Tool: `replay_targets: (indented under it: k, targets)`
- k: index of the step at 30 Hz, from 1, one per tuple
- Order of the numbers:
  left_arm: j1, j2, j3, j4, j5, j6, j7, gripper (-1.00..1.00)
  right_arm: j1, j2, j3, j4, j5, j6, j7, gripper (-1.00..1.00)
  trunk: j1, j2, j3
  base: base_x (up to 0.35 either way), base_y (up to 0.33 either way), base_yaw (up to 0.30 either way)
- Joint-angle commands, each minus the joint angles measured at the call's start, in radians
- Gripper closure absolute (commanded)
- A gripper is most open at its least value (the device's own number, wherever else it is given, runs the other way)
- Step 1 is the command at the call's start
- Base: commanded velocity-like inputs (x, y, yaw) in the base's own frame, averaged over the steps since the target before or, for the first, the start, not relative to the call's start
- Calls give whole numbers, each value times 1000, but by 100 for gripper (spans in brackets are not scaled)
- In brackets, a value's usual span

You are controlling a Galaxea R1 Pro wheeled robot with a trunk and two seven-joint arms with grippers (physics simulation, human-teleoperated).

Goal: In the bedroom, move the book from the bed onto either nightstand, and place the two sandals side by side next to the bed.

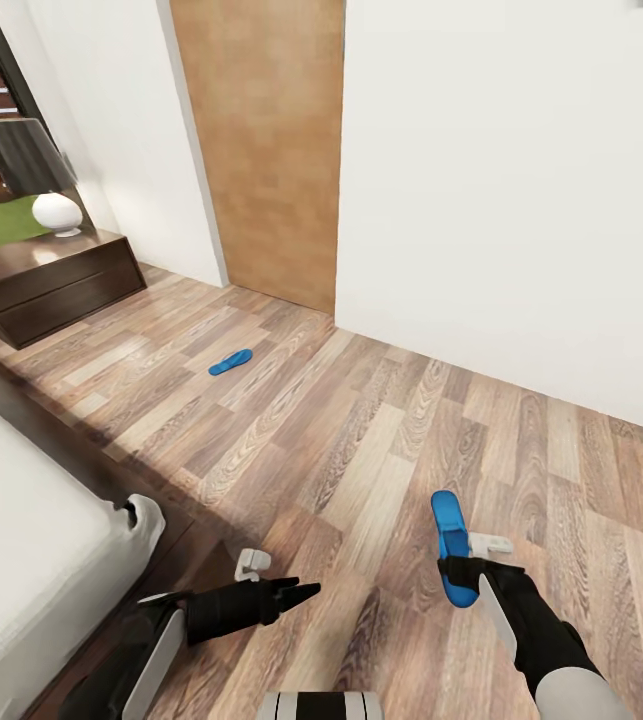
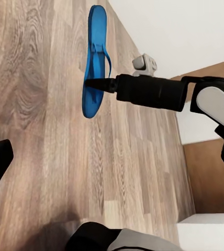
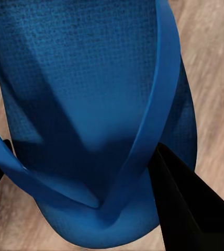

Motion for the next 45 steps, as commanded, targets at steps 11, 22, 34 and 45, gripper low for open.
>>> replay_targets:
  k: [11,22,34,45]
  targets:
    - [0,1,-2,0,7,7,2,-100,0,0,0,-6,-3,5,-4,100,0,0,-1,0,-8,0]
    - [0,1,-2,0,7,7,2,-100,0,-1,-1,-6,-3,5,-3,100,0,0,-1,0,0,0]
    - [0,2,0,0,9,7,0,-100,0,-7,-3,-12,-3,6,1,100,0,0,-1,0,0,0]
    - [0,2,0,0,9,7,0,-100,0,-9,-4,-165,-4,17,3,100,0,0,-1,0,0,0]
